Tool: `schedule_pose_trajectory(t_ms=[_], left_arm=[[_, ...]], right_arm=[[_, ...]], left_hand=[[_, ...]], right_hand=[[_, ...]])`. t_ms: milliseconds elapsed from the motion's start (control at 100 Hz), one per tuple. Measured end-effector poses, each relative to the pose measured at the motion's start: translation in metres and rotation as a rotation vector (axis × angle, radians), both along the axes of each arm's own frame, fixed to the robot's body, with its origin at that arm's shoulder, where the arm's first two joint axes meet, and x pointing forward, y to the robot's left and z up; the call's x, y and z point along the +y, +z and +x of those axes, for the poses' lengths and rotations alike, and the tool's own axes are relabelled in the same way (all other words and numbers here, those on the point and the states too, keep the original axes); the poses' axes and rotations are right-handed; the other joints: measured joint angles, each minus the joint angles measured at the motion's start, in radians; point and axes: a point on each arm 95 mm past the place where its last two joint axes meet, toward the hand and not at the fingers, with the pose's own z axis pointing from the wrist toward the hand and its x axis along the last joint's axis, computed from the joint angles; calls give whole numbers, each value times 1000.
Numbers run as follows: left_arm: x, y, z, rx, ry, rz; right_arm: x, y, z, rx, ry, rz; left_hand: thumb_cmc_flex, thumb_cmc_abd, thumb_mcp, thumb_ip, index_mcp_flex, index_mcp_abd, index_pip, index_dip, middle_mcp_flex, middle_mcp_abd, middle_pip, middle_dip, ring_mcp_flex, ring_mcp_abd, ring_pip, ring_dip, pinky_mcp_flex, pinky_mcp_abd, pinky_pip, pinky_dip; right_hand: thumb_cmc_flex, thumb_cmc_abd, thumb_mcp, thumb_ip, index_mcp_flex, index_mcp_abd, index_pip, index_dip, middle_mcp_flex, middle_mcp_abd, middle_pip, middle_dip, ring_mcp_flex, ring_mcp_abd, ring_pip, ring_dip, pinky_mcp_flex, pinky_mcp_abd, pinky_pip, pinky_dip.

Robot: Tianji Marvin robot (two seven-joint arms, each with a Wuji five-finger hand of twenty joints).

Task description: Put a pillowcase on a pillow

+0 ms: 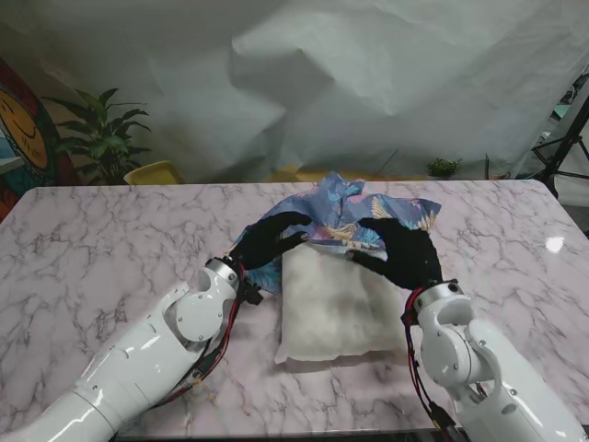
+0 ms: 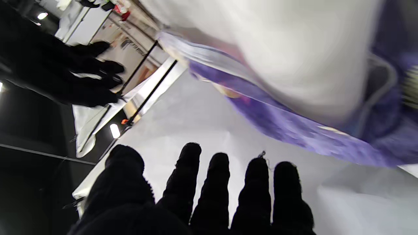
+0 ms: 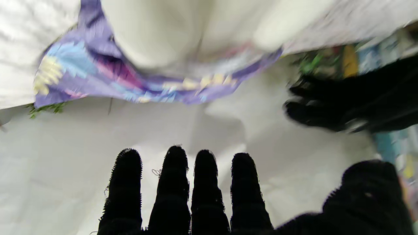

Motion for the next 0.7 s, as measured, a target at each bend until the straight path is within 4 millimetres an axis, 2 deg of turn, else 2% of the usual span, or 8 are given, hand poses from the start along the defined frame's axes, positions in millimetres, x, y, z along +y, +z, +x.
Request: schedule_pose_trajectory(t_ms=[70,170,290,370,450,530,610,700], left_arm=[[14,-4,11,46,9,8],[28,-12,18,84,14,21],[31,-23,17,117,-5,68],[29,-31,13,165,-30,48],[25,-37,9,176,-53,30],[22,-40,6,166,-58,46],[20,-42,4,162,-54,44],[18,-43,3,165,-50,29]], right_arm=[[5,-11,-12,0,55,-82],[14,-23,-23,-24,120,-155],[24,-39,-31,49,198,-132],[32,-53,-33,122,249,-144],[35,-69,-31,217,309,-181],[35,-78,-27,332,358,-199],[36,-80,-22,345,376,-251],[38,-84,-17,344,352,-318]], left_hand=[[-12,0,0,0,-46,0,-25,-7,-57,-8,-9,-6,-34,-10,-24,-1,-27,-13,-74,-20],[-12,0,0,0,-47,0,-29,-7,-70,-9,-23,-12,-37,-10,-24,-1,-28,-13,-90,-21],[-12,0,0,0,-47,0,-40,-8,-83,-2,-26,-12,-33,-7,-24,-1,-4,-10,-100,-21],[-11,0,0,0,-47,2,-45,-8,-83,6,-26,-12,-13,8,-24,-1,20,13,-100,-16],[-11,0,0,0,-47,3,-48,-8,-83,16,-31,-12,-4,15,-24,-1,31,20,-100,-2],[-11,0,0,0,-47,4,-48,-8,-83,17,-31,-15,-3,15,-24,-1,32,25,-97,8],[-11,0,0,0,-47,4,-48,-8,-83,17,-31,-16,-3,15,-24,-1,32,25,-97,9],[-11,0,0,0,-47,5,-48,-8,-83,17,-31,-16,-3,15,-24,-1,32,26,-84,9]], right_hand=[[-6,-35,-5,0,-14,0,-12,0,-23,-10,-1,-5,-12,-20,0,-9,-7,-2,-9,-2],[-30,-69,-4,0,-29,0,-36,0,-64,-22,-1,-8,-54,-40,-1,-22,-27,-26,-36,-15],[-30,-115,-4,0,-26,0,-35,0,-74,-24,-1,-11,-59,-50,-1,-32,-29,-38,-42,-24],[-30,-144,-2,0,-41,0,-56,0,-74,-24,-25,-29,-71,-54,-1,-34,-33,-48,-51,-32],[-30,-154,-1,0,-78,0,-81,-3,-76,-24,-126,-71,-134,-56,-12,-57,-71,-50,-86,-54],[-30,-154,-2,-3,-85,2,-372,-44,-89,-25,-309,-134,-230,-61,-67,-71,-144,-53,-151,-93],[-34,-170,-16,-16,-62,3,-517,-211,-103,-34,-479,-155,-287,-52,-106,-87,-181,-21,-186,-129],[-42,-192,-53,-32,-75,4,-548,-253,-126,-22,-569,-245,-320,-21,-188,-100,-211,25,-250,-190]])
